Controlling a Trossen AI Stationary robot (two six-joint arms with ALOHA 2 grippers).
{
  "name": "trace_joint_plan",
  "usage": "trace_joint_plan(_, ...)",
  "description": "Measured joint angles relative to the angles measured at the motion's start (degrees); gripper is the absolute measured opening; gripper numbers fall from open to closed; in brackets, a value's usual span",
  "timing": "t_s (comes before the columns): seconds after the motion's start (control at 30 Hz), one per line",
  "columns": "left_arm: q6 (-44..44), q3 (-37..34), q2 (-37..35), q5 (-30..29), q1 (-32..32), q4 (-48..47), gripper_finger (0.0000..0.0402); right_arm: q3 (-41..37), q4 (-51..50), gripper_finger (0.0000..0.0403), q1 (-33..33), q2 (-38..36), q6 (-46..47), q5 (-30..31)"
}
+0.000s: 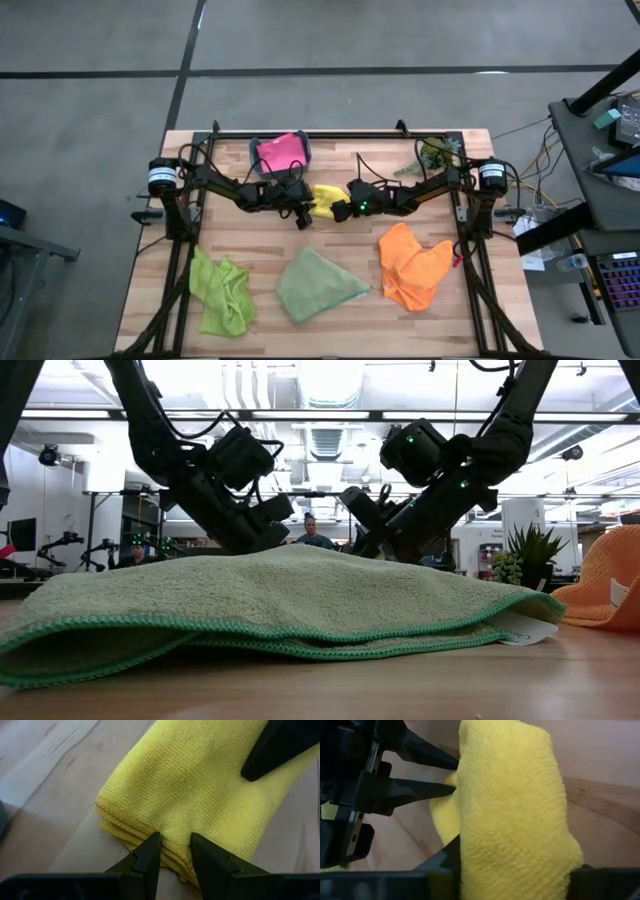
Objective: Fold microfiber towels
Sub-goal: Put the yellow microfiber towel into the green bin
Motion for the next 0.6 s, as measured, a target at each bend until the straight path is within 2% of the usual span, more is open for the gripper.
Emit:
trace_joint_plan(0.1,0.0,-0.02,-1.02,1.26,0.02,-1.6,0.0095,-0.01,-0.03,0.0103,0.0,-0.23,-0.86,-0.06)
trace_joint_plan(0.23,1.15,-0.25,-5.47,2.33,-0.02,-8.49,0.0095,-0.06,-0.15,0.009,-0.04,-0.77,-2.26,-0.26)
trace_joint_plan(0.43,6.28,-0.33,-16.56,1.57,0.02,-18.65,0.0095,-0.02,-0.16,0.007,-0.96,-2.71,-4.21,-1.49)
trace_joint_plan(0.6,9.63,-1.11,-25.8,0.17,0.0,-21.7,0.0095,0.98,0.02,0.006,-3.09,-5.32,-6.37,-3.93)
